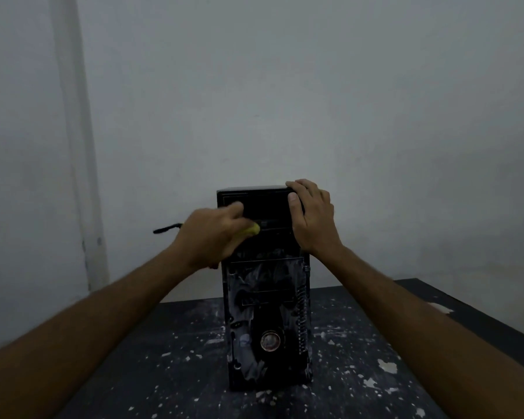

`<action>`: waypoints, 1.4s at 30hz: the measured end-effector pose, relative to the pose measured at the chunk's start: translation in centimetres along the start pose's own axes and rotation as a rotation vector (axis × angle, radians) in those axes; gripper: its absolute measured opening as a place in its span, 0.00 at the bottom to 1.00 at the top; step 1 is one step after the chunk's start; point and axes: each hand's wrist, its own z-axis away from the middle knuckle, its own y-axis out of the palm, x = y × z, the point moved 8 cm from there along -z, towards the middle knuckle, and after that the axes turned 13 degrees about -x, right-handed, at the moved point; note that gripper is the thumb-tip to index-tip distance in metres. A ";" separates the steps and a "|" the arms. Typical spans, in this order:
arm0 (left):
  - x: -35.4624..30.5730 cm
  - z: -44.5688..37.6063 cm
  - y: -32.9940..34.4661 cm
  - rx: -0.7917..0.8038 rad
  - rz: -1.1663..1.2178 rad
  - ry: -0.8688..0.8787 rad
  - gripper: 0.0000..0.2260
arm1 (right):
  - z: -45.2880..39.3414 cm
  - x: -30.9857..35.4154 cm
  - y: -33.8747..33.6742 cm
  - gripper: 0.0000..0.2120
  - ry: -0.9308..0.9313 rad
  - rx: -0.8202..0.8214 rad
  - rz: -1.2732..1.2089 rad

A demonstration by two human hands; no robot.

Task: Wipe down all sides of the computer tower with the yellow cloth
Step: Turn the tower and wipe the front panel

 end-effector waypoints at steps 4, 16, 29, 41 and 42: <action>0.1 -0.4 0.0 -0.031 0.056 -0.057 0.07 | -0.1 0.0 -0.1 0.25 -0.008 -0.007 0.008; 2.0 5.9 -1.2 -0.118 0.045 -0.211 0.10 | 0.3 0.0 0.0 0.23 0.012 -0.018 -0.019; 0.9 9.8 -0.3 -0.065 0.089 -0.109 0.12 | 0.3 -0.2 0.1 0.23 0.003 -0.051 -0.044; -0.5 11.9 0.8 -0.015 0.108 -0.064 0.12 | 0.5 0.0 0.4 0.20 0.030 -0.098 -0.077; 0.0 11.3 0.5 -0.029 0.108 -0.101 0.12 | 0.6 0.0 0.4 0.20 0.035 -0.101 -0.082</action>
